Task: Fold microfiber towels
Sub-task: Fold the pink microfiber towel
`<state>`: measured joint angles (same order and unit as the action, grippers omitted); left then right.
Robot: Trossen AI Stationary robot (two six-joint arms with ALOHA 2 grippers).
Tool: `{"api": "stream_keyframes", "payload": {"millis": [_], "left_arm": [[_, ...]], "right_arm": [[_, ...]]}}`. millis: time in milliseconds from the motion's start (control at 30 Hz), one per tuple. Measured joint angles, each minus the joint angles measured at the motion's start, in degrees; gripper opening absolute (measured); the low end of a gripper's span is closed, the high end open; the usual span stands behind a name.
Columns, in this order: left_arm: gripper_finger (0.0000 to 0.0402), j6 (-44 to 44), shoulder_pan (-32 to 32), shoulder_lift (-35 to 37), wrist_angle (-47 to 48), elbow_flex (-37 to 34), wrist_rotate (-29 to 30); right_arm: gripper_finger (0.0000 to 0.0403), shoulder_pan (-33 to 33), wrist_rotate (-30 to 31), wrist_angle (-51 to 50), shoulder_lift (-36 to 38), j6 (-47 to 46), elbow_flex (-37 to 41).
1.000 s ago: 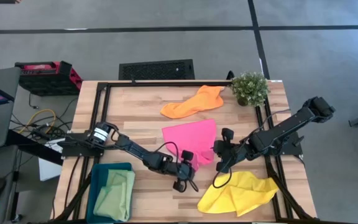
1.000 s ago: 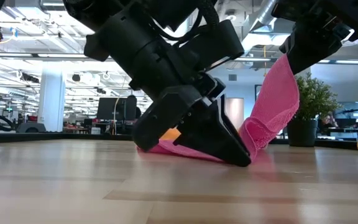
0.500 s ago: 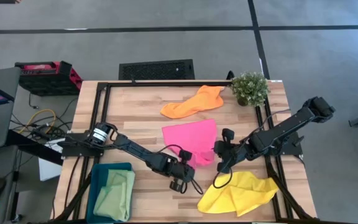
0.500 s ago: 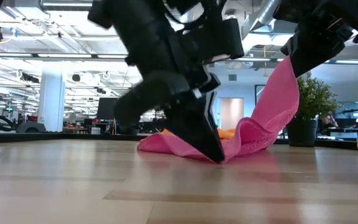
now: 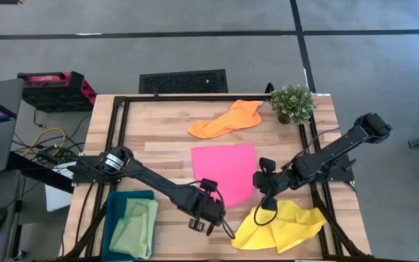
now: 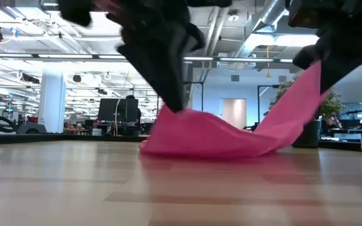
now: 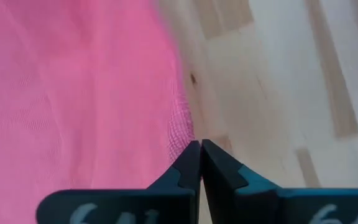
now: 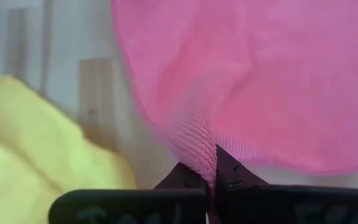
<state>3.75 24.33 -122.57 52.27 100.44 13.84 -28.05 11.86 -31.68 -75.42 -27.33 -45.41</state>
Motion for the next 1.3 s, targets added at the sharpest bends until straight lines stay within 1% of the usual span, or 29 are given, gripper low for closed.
{"api": "stream_keyframes", "payload": {"millis": [133,200,300,367,400,467,567,600,733,800,900,1000,1100,1233,1300], "left_arm": [[0.0000,3.9,1.2,0.1,6.8,3.4,-0.5],[0.0000,6.1,1.5,0.1,8.6,4.0,-2.8],[0.0000,8.4,2.3,0.0,8.8,4.1,-5.5],[0.0000,9.1,2.7,0.0,8.8,4.1,-5.5],[0.0000,9.5,2.9,0.0,8.8,4.1,-4.3],[0.0000,11.0,3.0,0.0,8.8,4.1,0.0],[0.0000,15.9,2.4,0.0,9.0,4.1,7.1],[0.0000,17.5,2.0,0.1,9.1,4.1,8.5],[0.0000,23.9,0.9,0.1,10.3,4.1,11.7],[0.0000,26.8,0.3,0.1,10.9,4.1,13.4],[0.0000,32.2,-0.9,0.1,14.0,4.1,13.9],[0.0000,36.1,-2.4,-0.2,15.3,3.2,15.0],[0.0000,36.6,-3.9,-0.3,15.6,1.6,15.6],[0.0000,36.6,-5.7,-0.3,15.3,0.4,19.4],[0.0000,36.6,-6.7,-0.3,15.0,-0.2,20.2]], "right_arm": [[0.0008,-1.3,-2.1,-0.4,0.0,-1.5,0.0],[0.0008,-2.2,-3.4,-0.8,0.0,-2.8,0.0],[0.0008,-3.6,-5.6,-1.0,0.0,-4.1,0.0],[0.0008,-4.5,-5.8,-0.9,0.0,-4.2,0.0],[0.0008,-4.8,-5.6,-0.9,0.0,-4.2,0.0],[0.0008,-4.9,-3.6,-1.0,0.0,-5.3,0.0],[0.0008,-4.1,-0.2,-1.2,0.0,-8.3,0.1],[0.0008,-3.6,0.5,-1.0,0.0,-9.0,0.5],[0.0008,-1.1,0.9,-1.4,0.0,-11.3,2.4],[0.0008,0.1,2.7,-1.3,0.0,-11.7,3.0],[0.0008,2.1,4.6,-1.3,0.0,-11.7,3.9],[0.0008,4.2,4.8,-1.3,0.0,-11.7,4.6],[0.0008,6.0,4.8,-1.2,0.0,-11.7,5.0],[0.0008,7.9,4.8,-1.3,0.0,-11.7,5.5],[0.0008,8.5,4.8,-1.6,0.0,-11.7,5.6]]}}
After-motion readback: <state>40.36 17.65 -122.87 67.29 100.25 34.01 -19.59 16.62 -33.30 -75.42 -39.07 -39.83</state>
